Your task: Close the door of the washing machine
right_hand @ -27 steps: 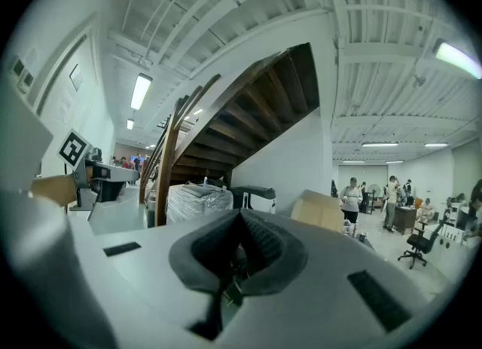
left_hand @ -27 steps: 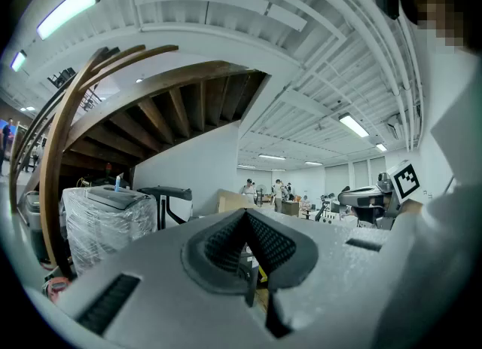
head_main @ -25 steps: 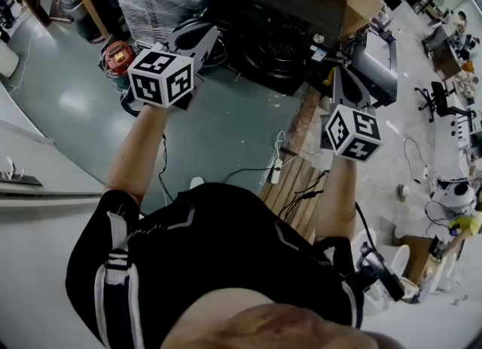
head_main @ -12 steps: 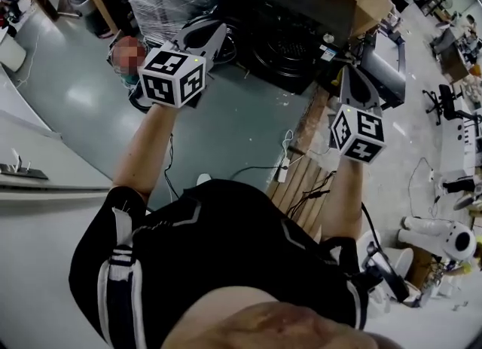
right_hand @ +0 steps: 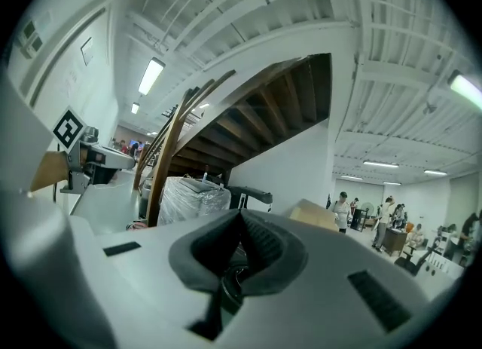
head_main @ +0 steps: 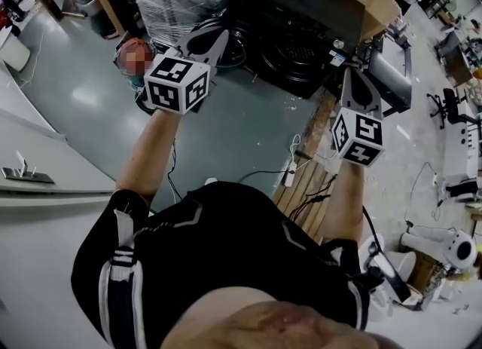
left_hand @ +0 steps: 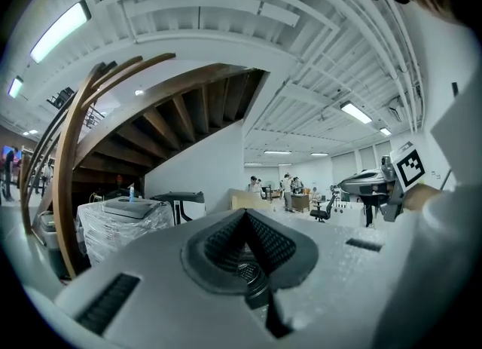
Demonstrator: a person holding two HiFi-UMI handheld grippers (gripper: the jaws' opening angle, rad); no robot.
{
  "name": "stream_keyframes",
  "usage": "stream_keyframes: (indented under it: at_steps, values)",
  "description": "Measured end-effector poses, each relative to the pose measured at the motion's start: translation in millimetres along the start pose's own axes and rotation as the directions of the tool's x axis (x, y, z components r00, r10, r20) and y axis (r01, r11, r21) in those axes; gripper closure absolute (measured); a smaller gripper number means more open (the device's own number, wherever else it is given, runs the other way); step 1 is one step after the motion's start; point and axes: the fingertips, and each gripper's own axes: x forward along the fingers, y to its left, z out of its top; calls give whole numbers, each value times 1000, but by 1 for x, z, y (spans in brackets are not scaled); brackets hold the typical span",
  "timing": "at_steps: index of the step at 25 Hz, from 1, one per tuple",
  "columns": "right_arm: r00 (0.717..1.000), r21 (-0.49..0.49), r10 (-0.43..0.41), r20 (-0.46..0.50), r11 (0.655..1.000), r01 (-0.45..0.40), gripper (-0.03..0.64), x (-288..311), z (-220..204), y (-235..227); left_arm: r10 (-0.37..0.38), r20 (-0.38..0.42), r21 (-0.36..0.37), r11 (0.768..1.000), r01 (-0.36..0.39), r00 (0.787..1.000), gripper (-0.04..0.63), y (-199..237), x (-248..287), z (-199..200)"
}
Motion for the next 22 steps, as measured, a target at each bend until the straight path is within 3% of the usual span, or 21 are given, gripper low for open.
stream_keyframes:
  at_steps: [6, 12, 22]
  values:
    - [1000, 15, 3, 4, 1000, -3, 612, 25, 10, 29, -22, 1, -48, 999, 22, 1000, 592, 36, -8, -1]
    - [1000, 65, -6, -13, 998, 6, 612, 44, 6, 56, -17, 75, -3, 1000, 18, 997, 592, 72, -19, 1]
    - [999, 80, -15, -28, 997, 18, 612, 72, -2, 68, -65, 59, 20, 998, 64, 996, 592, 94, 4, -12]
